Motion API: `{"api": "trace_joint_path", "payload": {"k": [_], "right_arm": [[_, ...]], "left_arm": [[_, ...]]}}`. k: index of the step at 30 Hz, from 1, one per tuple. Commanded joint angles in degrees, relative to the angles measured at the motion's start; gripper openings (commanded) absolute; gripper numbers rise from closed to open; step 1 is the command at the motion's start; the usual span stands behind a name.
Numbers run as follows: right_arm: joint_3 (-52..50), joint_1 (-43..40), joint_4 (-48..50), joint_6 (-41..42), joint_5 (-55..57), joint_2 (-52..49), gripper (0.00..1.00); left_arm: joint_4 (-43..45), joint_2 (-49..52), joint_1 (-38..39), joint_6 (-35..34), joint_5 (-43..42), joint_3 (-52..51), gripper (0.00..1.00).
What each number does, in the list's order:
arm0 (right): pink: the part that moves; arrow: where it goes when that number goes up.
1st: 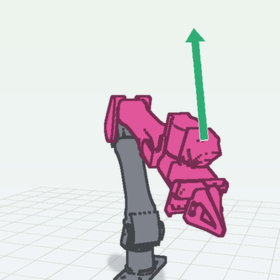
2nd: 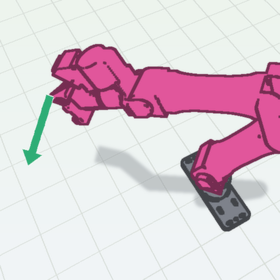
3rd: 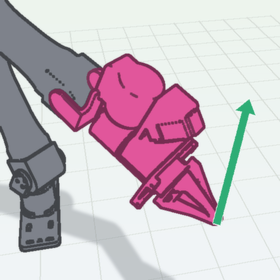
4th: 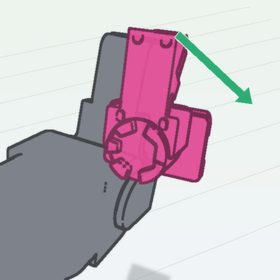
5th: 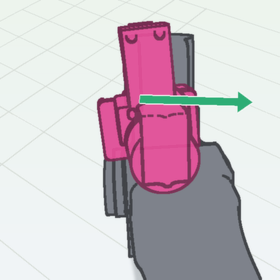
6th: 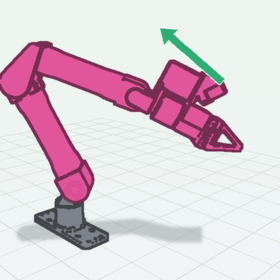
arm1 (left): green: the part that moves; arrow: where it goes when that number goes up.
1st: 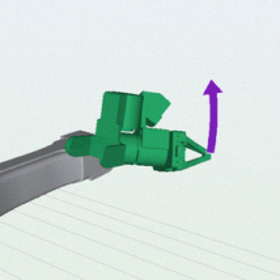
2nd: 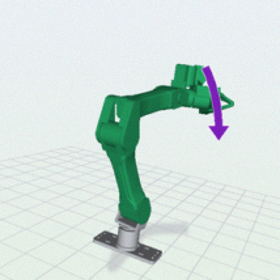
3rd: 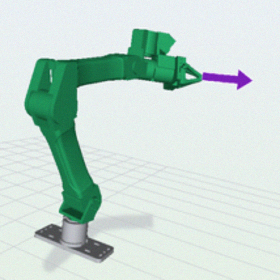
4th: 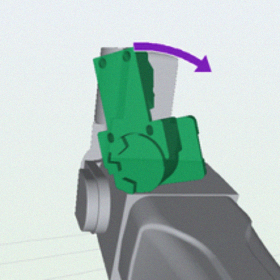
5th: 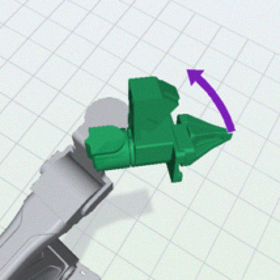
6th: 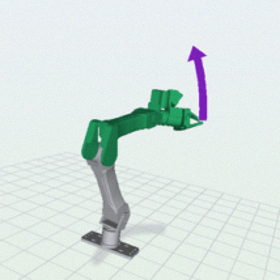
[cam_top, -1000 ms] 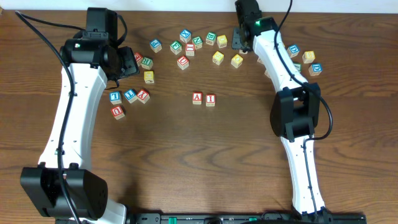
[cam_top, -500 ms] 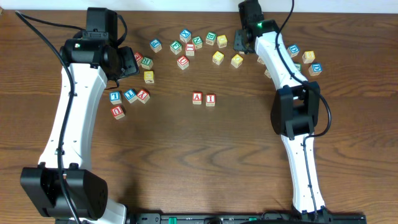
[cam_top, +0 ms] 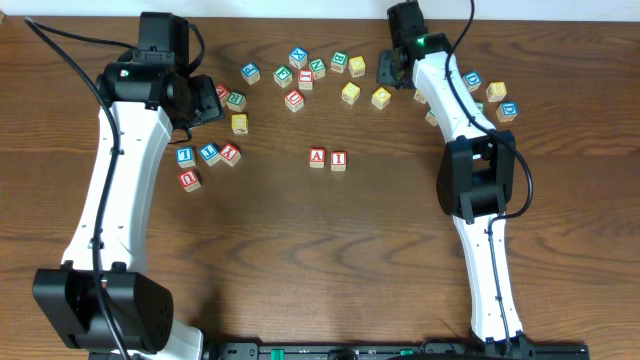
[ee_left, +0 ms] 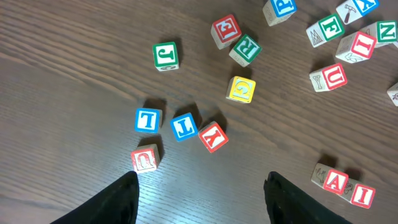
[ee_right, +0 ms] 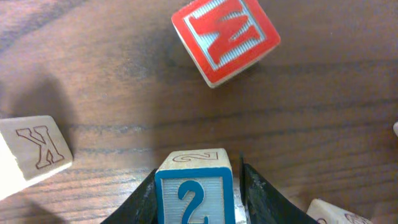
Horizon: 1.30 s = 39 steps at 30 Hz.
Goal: Spell out AI2
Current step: 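Lower the right gripper onto the blue 2 block and grasp it, then carry the blue 2 block and set it right of the I block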
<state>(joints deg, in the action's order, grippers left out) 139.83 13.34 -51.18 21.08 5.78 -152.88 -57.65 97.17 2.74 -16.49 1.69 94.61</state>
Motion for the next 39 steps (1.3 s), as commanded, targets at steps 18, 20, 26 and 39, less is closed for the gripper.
{"api": "trace_joint_path", "payload": {"k": [18,20,26,39], "right_arm": [[0.22,-1.01,-1.77,-1.01,-0.20,0.39,0.24],[0.26,-0.98,-1.97,-1.01,-0.20,0.42,0.24],[0.98,-0.98,-3.41,-1.01,-0.20,1.51,0.22],[1.01,-0.66,-9.46,-3.65,-4.35,14.78,0.21]], "left_arm": [[-0.09,-0.50,0.11,-0.11,0.31,1.20,0.64],[-0.09,-0.37,0.11,-0.11,0.31,1.20,0.64],[-0.07,0.04,0.11,-0.11,0.31,1.20,0.64],[-0.07,0.04,0.11,-0.11,0.31,1.20,0.64]]}}
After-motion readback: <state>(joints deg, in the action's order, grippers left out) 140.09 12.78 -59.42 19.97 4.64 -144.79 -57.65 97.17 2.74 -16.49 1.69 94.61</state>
